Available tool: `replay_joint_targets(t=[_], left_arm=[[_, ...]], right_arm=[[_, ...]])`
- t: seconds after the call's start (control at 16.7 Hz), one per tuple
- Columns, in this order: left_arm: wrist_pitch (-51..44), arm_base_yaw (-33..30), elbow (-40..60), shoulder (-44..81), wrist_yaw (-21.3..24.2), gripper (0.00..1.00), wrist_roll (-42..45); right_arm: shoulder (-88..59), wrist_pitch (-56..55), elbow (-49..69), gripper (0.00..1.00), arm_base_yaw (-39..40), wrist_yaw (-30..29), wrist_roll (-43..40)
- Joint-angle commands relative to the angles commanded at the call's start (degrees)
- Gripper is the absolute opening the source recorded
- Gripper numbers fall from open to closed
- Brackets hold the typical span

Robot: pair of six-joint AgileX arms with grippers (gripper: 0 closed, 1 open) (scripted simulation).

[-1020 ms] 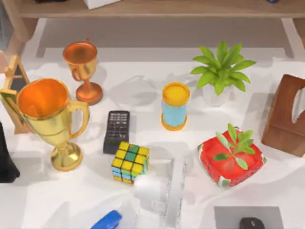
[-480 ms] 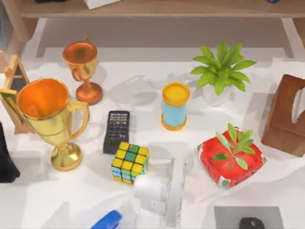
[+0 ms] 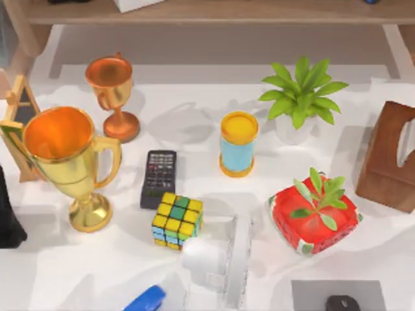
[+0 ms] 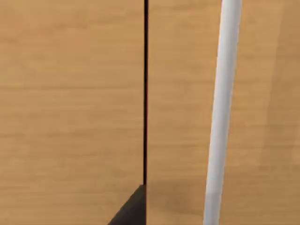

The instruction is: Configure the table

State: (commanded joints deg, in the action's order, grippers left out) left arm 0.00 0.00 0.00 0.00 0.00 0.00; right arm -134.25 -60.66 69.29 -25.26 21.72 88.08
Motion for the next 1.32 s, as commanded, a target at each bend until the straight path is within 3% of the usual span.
replay_joint_targets(t=[0.18, 0.6, 1.32], left_arm=[[0.0, 0.0, 0.0, 0.0, 0.0, 1.0, 0.0], [0.0, 0.0, 0.0, 0.0, 0.0, 1.0, 0.0], [0.0, 0.0, 0.0, 0.0, 0.0, 1.0, 0.0]], right_arm=[[7.0, 5.2, -5.7, 1.0, 1.6, -1.9, -5.9], [37.2, 21.4, -24.1, 1.0, 7.5, -8.0, -28.8], [116.3, 46.4, -53.8, 1.0, 19.3, -17.0, -73.1]])
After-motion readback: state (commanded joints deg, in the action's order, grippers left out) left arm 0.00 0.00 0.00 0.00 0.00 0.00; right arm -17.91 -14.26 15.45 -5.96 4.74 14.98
